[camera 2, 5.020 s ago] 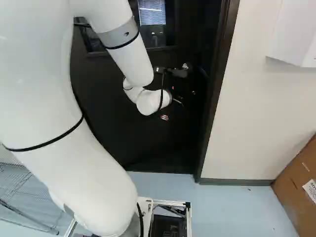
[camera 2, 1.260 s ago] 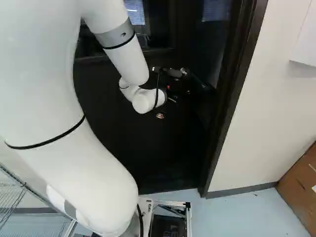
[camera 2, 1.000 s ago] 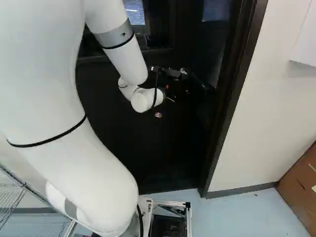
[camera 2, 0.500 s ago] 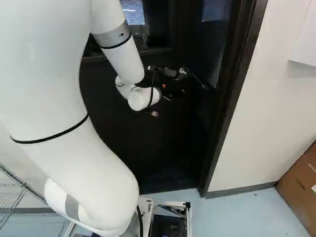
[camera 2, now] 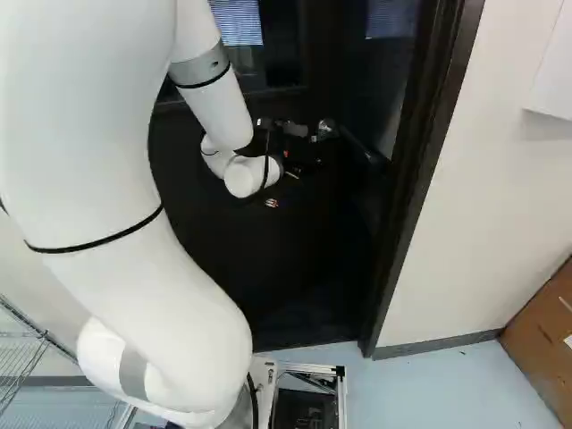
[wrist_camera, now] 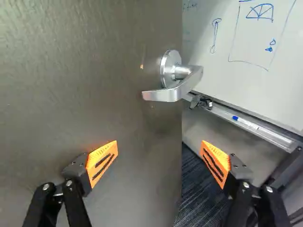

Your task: Open the door and move inside

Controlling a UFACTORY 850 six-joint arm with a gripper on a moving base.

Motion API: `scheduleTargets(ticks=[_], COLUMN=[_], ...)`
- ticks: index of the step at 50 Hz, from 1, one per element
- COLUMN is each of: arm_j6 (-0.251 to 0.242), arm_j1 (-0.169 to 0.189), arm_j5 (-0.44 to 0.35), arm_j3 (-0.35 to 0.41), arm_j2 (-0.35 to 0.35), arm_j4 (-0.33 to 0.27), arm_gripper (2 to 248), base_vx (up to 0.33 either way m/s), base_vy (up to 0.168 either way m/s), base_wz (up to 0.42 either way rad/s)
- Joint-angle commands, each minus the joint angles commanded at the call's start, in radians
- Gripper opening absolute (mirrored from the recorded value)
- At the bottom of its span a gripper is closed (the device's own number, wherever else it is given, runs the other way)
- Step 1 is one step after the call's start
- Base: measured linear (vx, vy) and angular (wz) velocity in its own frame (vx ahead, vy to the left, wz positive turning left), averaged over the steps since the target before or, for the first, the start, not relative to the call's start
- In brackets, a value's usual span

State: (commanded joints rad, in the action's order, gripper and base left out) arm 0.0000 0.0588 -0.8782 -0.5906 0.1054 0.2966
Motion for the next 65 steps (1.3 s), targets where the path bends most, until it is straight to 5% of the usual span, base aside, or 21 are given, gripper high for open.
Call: scheduleTargets(ticks=[65], arm_j6=[0.000], arm_j1=[-0.182], arm_j5=[0.000], arm_j3=[-0.106], arm_j2=[0.096], arm_j4=[-0.064], arm_gripper=[247], base_vx=[0.000], base_vy=[0.000], base_wz=[0.000])
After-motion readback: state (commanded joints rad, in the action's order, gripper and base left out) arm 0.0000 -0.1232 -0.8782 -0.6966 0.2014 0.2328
